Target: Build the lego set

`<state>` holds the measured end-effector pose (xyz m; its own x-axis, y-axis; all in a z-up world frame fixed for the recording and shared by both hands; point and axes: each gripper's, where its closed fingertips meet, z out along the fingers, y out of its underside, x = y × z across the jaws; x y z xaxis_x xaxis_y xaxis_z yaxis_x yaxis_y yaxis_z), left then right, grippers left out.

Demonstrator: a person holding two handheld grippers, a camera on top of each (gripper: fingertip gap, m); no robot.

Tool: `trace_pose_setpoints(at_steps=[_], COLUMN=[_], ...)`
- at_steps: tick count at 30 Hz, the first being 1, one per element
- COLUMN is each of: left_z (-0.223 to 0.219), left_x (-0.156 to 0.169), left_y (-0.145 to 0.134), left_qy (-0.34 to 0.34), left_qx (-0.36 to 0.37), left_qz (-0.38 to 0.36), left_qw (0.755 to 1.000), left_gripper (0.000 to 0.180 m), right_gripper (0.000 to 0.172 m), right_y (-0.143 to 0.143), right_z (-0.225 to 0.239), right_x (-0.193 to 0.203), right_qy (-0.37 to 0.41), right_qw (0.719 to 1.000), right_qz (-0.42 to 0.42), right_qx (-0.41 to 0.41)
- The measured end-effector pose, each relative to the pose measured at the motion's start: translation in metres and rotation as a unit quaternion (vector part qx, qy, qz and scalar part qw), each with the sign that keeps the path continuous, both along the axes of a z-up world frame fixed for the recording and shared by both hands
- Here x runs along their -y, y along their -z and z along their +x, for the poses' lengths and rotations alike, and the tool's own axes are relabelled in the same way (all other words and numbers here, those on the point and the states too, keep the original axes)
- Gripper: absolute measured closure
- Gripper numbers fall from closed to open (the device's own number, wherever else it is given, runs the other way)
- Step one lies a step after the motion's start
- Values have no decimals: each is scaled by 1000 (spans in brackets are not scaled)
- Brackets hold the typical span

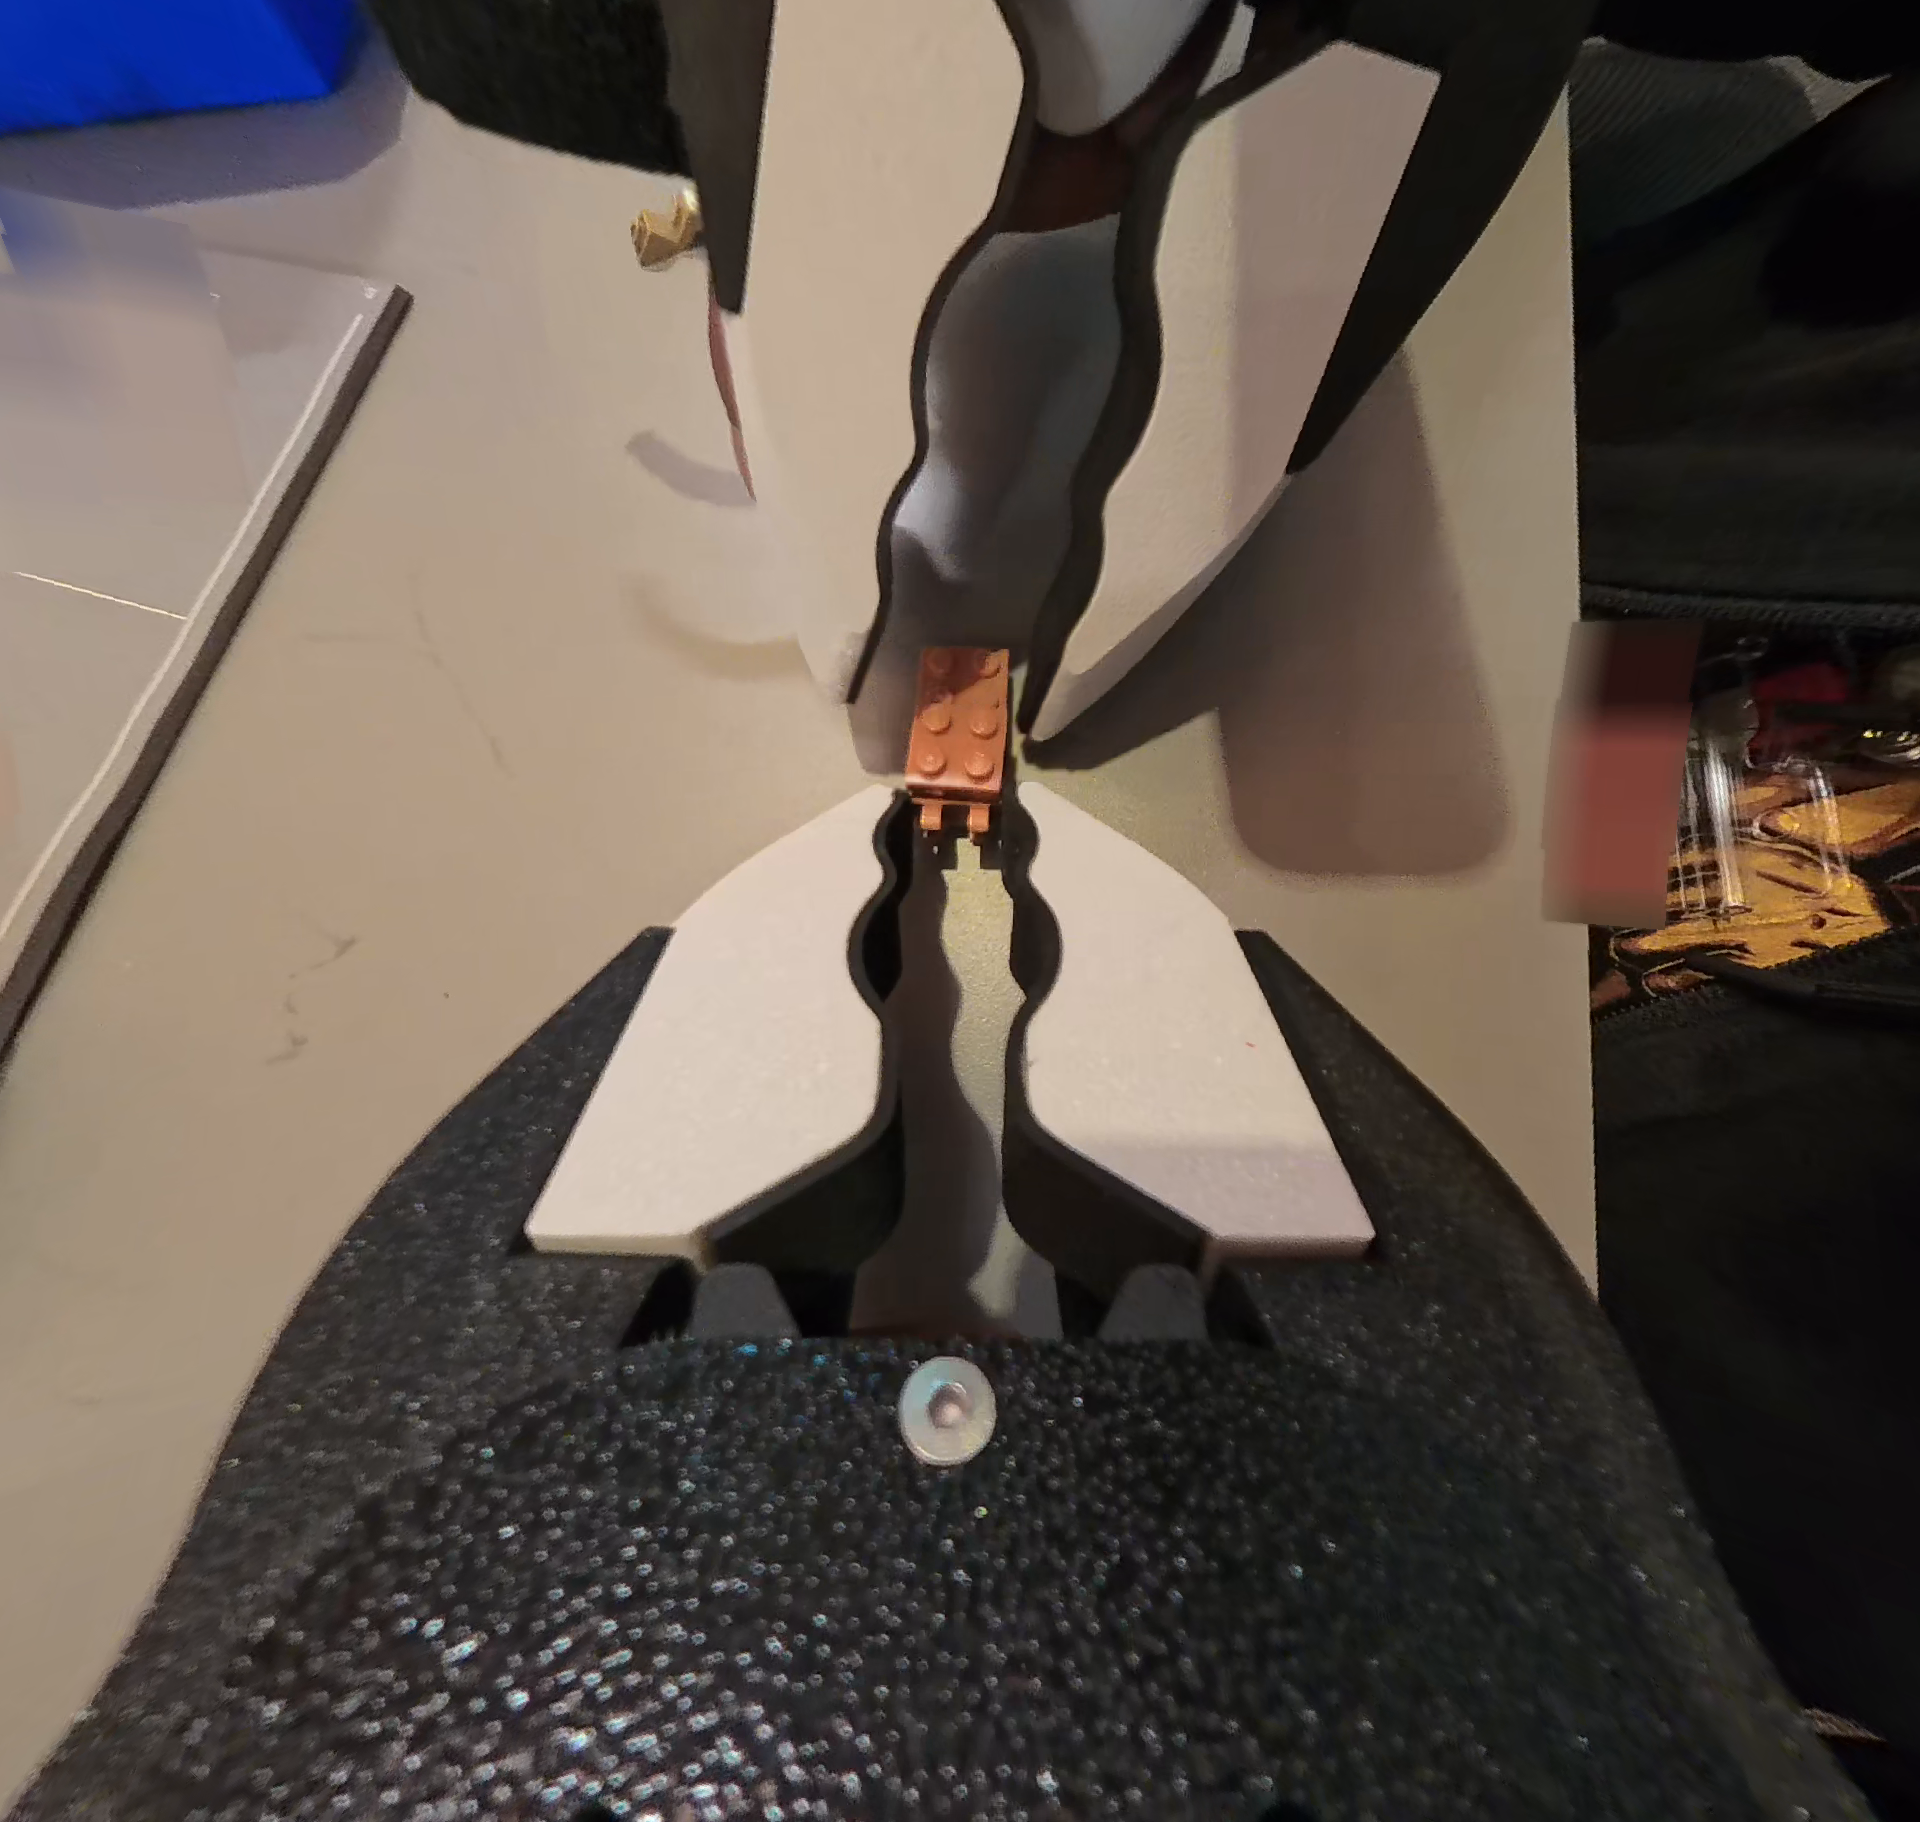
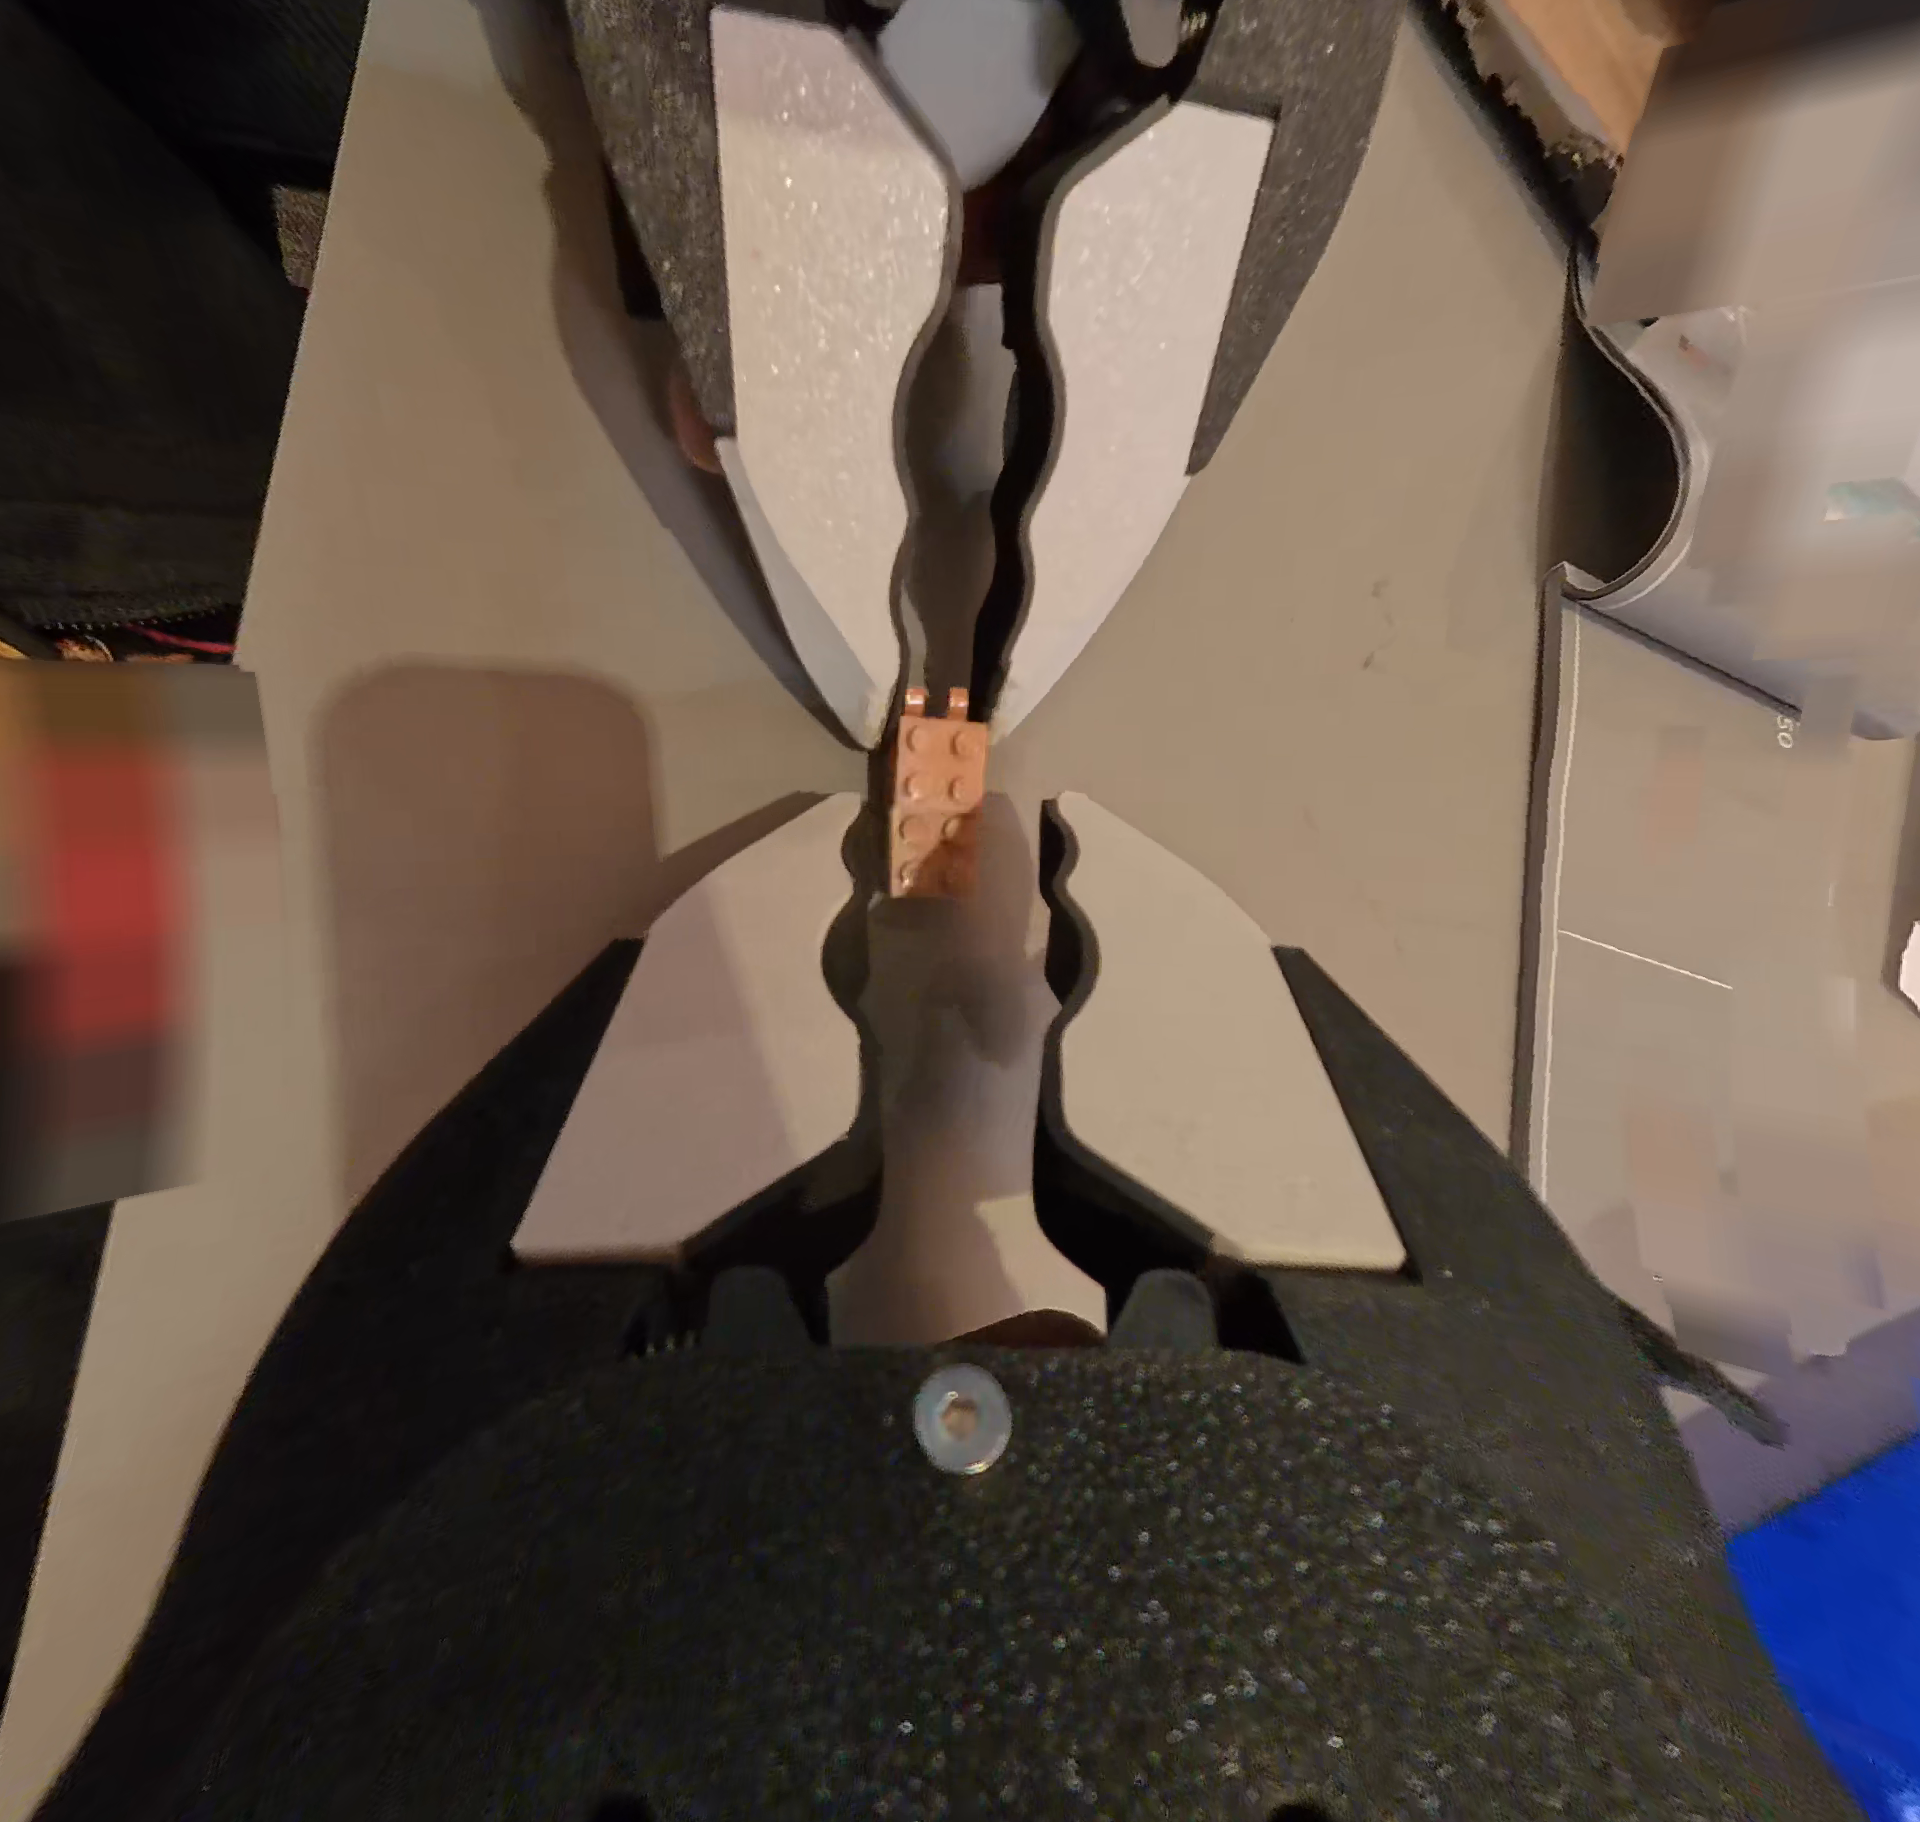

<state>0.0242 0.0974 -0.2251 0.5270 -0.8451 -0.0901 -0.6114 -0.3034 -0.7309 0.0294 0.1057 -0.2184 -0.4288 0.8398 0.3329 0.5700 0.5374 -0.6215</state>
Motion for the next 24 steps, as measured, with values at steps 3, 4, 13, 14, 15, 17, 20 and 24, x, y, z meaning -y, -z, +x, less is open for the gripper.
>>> trace_pose_setpoints(at_steps=[3,4,13,14,15,17,20,24], left_z=[0,0,-1,-1,-1,-1,0,4], left_x=[0,0,1,2,2,4,5,6], left_y=[0,0,-19,-22,-24,-26,-25,-27], left_qy=[0,0,4,5,7,14,18,25], left_qx=[0,0,69,76,82,84,81,84], left_qz=[0,0,10,13,16,24,26,27], left_qw=[1000,1000,998,997,997,996,996,996], left_gripper=[165,165,165,165,165,165,165,165], right_gripper=[141,141,138,139,139,139,140,149], right_y=[5,5,-7,-8,-9,-12,-13,-14], right_z=[3,4,3,4,4,3,4,3], right_x=[-1,0,-3,-3,-1,0,5,9], right_qy=[-2,-1,-14,-8,-4,7,12,14], right_qw=[1000,1000,996,997,998,997,994,992], right_qz=[5,0,51,37,19,-21,-83,-110], right_qx=[1,0,-66,-67,-68,-72,-63,-58])
